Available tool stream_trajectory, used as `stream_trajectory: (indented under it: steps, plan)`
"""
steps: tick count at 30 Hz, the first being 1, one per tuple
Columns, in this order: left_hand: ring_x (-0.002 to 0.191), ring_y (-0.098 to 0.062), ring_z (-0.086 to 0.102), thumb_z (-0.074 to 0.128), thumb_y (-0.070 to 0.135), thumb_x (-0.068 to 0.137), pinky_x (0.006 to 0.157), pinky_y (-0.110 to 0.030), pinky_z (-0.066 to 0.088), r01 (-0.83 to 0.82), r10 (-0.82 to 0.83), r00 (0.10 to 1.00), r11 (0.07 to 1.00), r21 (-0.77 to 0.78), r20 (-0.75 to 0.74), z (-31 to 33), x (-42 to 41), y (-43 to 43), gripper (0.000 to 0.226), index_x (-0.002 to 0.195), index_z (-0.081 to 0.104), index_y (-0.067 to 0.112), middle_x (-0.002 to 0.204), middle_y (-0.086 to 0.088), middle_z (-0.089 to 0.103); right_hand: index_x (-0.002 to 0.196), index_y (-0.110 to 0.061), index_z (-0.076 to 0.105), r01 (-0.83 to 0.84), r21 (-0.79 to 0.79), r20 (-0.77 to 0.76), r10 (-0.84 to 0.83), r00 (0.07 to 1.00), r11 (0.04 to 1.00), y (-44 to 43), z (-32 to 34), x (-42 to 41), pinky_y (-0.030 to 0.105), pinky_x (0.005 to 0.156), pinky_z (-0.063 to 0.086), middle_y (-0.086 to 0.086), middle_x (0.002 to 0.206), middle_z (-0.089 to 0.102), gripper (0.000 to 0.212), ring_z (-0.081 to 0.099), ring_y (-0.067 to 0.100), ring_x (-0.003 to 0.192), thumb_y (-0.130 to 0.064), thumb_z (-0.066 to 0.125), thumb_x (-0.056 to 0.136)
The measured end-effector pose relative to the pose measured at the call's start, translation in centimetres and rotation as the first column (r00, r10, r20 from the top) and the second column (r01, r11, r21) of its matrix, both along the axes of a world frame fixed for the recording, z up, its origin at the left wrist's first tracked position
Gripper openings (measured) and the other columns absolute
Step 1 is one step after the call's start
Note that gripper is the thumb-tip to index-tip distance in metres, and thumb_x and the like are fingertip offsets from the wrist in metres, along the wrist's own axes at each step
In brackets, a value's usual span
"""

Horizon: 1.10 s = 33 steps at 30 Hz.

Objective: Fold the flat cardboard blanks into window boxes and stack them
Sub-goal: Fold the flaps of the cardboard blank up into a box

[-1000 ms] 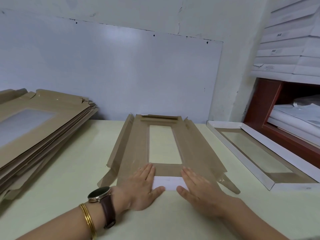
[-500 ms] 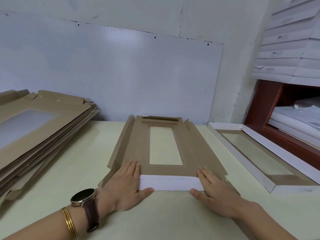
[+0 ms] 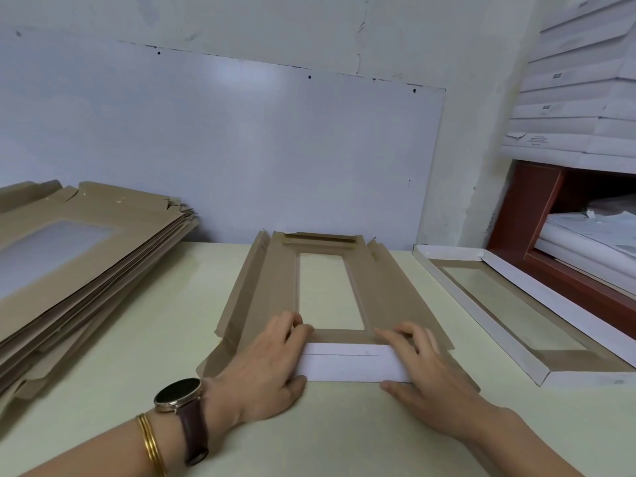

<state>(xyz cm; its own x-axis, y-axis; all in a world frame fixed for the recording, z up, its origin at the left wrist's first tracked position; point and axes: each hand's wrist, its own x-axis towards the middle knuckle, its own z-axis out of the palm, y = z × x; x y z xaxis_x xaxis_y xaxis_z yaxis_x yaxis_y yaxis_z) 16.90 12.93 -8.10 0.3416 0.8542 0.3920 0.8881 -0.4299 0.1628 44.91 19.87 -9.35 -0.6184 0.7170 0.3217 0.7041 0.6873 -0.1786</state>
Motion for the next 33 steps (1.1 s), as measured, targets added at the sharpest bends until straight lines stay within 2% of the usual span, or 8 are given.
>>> stream_trajectory:
  steps: [2, 7, 13, 16, 20, 27, 30, 33]
  plan:
    - [0.114, -0.013, 0.034, 0.048, 0.041, 0.088, 0.1, -0.026, 0.034, -0.006, 0.005, 1.0, 1.0, -0.018, -0.03, -0.2, -0.2, 0.2, 0.056, 0.137, 0.034, 0.018, 0.126, 0.004, 0.029, 0.132, -0.045, 0.032, -0.018, 0.03, 0.01, 0.018, 1.0, 0.999, 0.0, 0.1, -0.1, 0.017, 0.085, 0.037, -0.023, 0.126, 0.018, 0.048, 0.021, 0.0, 0.125, -0.045, 0.051, 0.088]
    - [0.124, -0.014, 0.023, 0.03, 0.062, 0.092, 0.106, -0.027, 0.027, -0.098, 0.069, 0.971, 0.988, -0.116, -0.227, -1.0, -0.2, 0.5, 0.059, 0.132, 0.039, 0.02, 0.134, 0.007, 0.024, 0.132, -0.036, 0.049, -0.049, -0.003, 0.143, 0.048, 0.989, 0.999, 0.5, 0.1, 0.1, 0.025, 0.1, 0.032, -0.016, 0.128, 0.03, 0.035, 0.023, 0.004, 0.123, -0.045, 0.04, 0.099]
    - [0.103, -0.016, 0.029, 0.028, 0.054, 0.096, 0.092, -0.028, 0.03, -0.14, 0.116, 0.955, 0.987, -0.073, -0.273, -0.9, 0.3, 0.4, 0.041, 0.11, 0.046, 0.02, 0.11, 0.003, 0.033, 0.121, -0.026, 0.058, -0.092, -0.04, 0.111, 0.096, 0.989, 0.995, 0.8, -0.2, -0.1, 0.021, 0.091, 0.035, -0.014, 0.108, 0.046, 0.03, 0.04, 0.004, 0.104, -0.037, 0.036, 0.103]
    - [0.103, -0.016, 0.038, 0.026, 0.042, 0.102, 0.088, -0.026, 0.033, -0.105, 0.086, 0.972, 0.992, -0.073, -0.219, -0.4, 0.1, 0.4, 0.037, 0.118, 0.052, 0.02, 0.108, 0.002, 0.044, 0.106, -0.023, 0.06, -0.091, -0.05, 0.121, 0.096, 0.988, 0.995, 1.2, 0.3, -0.5, 0.023, 0.084, 0.037, -0.012, 0.098, 0.047, 0.029, 0.043, 0.006, 0.094, -0.035, 0.033, 0.104]
    - [0.101, -0.021, 0.049, 0.03, 0.027, 0.102, 0.083, -0.033, 0.041, -0.142, 0.125, 0.983, 0.98, -0.136, -0.132, 0.7, 0.0, 0.8, 0.024, 0.108, 0.05, 0.016, 0.105, -0.001, 0.054, 0.083, -0.028, 0.046, -0.048, -0.091, 0.146, 0.061, 0.987, 0.995, 1.8, 1.6, -1.1, 0.025, 0.072, 0.033, -0.013, 0.081, 0.044, 0.027, 0.04, 0.004, 0.078, -0.034, 0.03, 0.104]
    - [0.09, -0.029, 0.055, 0.032, 0.023, 0.098, 0.077, -0.039, 0.045, -0.224, 0.217, 0.975, 0.941, -0.254, -0.057, 1.9, 0.3, 3.1, 0.02, 0.094, 0.049, 0.014, 0.101, -0.008, 0.061, 0.078, -0.006, 0.053, 0.034, -0.346, 0.227, 0.049, 0.973, 0.938, 4.6, 4.7, -2.4, 0.03, 0.062, 0.031, -0.003, 0.071, 0.046, 0.026, 0.039, 0.014, 0.067, -0.018, 0.044, 0.099]
    - [0.092, -0.029, 0.056, 0.034, 0.023, 0.098, 0.076, -0.037, 0.044, -0.26, 0.258, 0.965, 0.922, -0.288, -0.046, 1.7, 0.3, 4.2, 0.02, 0.096, 0.051, 0.014, 0.104, -0.007, 0.061, 0.06, -0.019, 0.04, 0.048, -0.361, 0.242, 0.044, 0.969, 0.932, 5.8, 5.5, -2.8, 0.025, 0.056, 0.027, -0.008, 0.06, 0.036, 0.038, 0.033, 0.01, 0.059, -0.017, 0.049, 0.096]
    - [0.098, -0.029, 0.055, 0.035, 0.023, 0.099, 0.081, -0.038, 0.045, -0.303, 0.295, 0.953, 0.91, -0.283, -0.073, 1.3, 0.5, 5.1, 0.021, 0.103, 0.052, 0.012, 0.109, -0.007, 0.058, 0.064, -0.029, 0.047, 0.071, -0.333, 0.185, -0.008, 0.983, 0.94, 6.2, 4.8, -3.2, 0.015, 0.054, 0.033, -0.012, 0.063, 0.045, 0.033, 0.04, 0.002, 0.06, -0.018, 0.053, 0.095]
